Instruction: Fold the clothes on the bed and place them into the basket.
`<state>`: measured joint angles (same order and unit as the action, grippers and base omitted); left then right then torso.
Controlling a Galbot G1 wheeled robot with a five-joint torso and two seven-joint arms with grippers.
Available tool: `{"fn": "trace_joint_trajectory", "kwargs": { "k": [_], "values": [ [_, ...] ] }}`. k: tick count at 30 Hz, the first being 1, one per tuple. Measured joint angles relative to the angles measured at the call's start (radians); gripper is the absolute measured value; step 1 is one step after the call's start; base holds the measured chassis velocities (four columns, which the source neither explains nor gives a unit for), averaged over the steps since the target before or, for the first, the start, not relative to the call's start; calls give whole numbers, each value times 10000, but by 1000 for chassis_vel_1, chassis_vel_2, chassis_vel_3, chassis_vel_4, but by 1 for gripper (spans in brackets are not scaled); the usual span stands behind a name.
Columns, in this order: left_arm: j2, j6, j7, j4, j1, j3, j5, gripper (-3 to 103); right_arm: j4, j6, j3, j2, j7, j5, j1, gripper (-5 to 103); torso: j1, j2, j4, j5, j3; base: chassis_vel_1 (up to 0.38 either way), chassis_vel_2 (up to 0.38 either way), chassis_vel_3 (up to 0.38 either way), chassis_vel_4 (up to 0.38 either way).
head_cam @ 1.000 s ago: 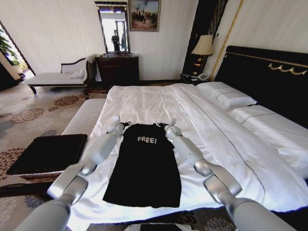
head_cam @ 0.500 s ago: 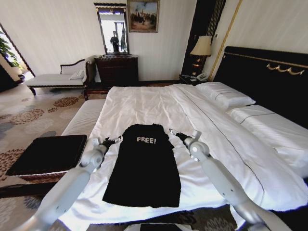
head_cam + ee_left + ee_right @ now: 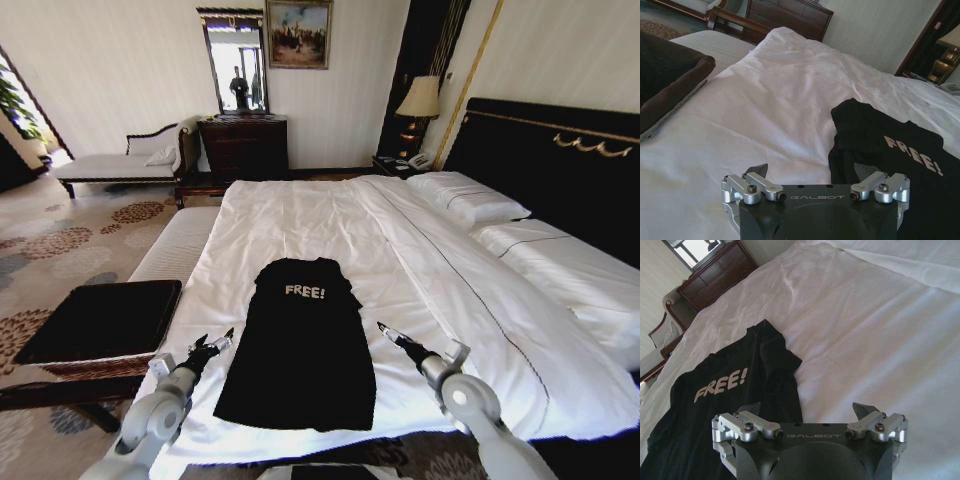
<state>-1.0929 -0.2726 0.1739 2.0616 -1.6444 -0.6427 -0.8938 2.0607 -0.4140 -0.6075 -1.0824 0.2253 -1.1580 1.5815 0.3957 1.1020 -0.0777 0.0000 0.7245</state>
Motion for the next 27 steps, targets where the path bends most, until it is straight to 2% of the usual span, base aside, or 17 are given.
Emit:
{"fn": "trace_joint_trajectory", "kwargs": {
  "k": [12,19,23,27],
  "values": [
    [-605,42,-66,868,-1670,-394,143,99,302,-165,259,-627,-103,-181,1411,100,4,-2,-1,1,2,0,0,0,0],
    [-904,153,-181,1227,-2645,-263,390,97,369,-438,316,-374,-56,-613,1907,100,4,-2,0,1,2,0,0,0,0],
    [-936,198,-212,1246,-2823,-272,414,98,370,-513,180,-213,-5,-717,2152,100,4,-2,-1,0,2,0,0,0,0],
    [-918,222,-217,1246,-2895,-415,296,98,469,-743,-44,-335,52,-986,2532,100,4,-2,-2,0,2,0,0,0,0]
  ]
}}
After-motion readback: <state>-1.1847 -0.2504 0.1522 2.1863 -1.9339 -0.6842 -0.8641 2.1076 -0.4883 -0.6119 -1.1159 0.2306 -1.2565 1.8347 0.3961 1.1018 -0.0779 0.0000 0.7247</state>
